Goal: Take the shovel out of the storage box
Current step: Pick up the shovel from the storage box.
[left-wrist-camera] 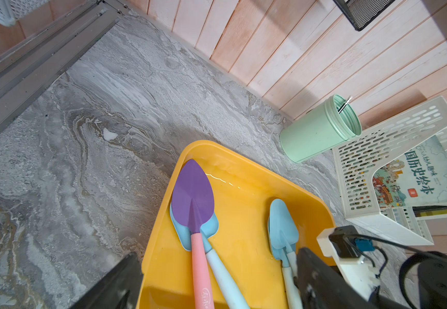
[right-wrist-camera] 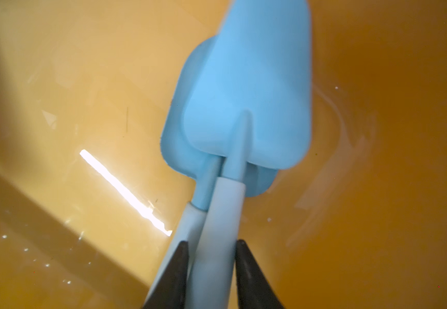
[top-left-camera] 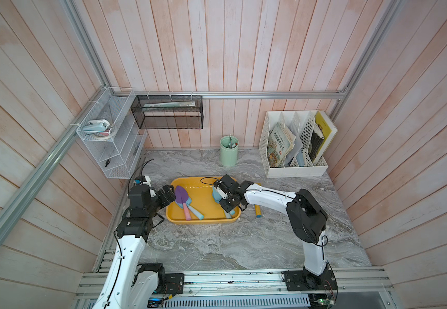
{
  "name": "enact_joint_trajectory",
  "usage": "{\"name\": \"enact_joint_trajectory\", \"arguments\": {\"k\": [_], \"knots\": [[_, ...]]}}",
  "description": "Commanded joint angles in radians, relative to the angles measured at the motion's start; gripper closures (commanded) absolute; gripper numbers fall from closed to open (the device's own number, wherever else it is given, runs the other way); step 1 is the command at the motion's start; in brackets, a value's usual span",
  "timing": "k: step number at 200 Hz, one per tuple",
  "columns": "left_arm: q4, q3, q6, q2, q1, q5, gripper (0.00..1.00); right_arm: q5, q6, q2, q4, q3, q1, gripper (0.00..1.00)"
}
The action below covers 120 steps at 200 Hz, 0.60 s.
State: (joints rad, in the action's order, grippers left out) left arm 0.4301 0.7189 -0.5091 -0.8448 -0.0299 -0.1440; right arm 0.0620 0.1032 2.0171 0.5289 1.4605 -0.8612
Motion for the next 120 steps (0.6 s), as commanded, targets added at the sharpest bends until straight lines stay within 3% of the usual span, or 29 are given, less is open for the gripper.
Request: {"name": "enact_joint_trajectory", "arguments": {"k": [1,61,99,120], "knots": [[-0.005,-0.017,0.006,0.005,0.003,0.016,0.07,-0.031,0.009,0.031,0.001,-0.008,-0.007,0.79],[-0.004,-0.018,0.006,0.003,0.003,0.017,0.07,-0.021,0.031,-0.037,-0.035,0.01,-0.006,0.87],[-0.005,-0.016,0.006,0.003,0.004,0.02,0.07,0.058,0.086,-0.221,-0.102,0.005,0.021,1.0],[-0.005,-0.015,0.006,-0.004,0.003,0.017,0.07,0.112,0.132,-0.353,-0.156,-0.05,0.064,1.0]]}}
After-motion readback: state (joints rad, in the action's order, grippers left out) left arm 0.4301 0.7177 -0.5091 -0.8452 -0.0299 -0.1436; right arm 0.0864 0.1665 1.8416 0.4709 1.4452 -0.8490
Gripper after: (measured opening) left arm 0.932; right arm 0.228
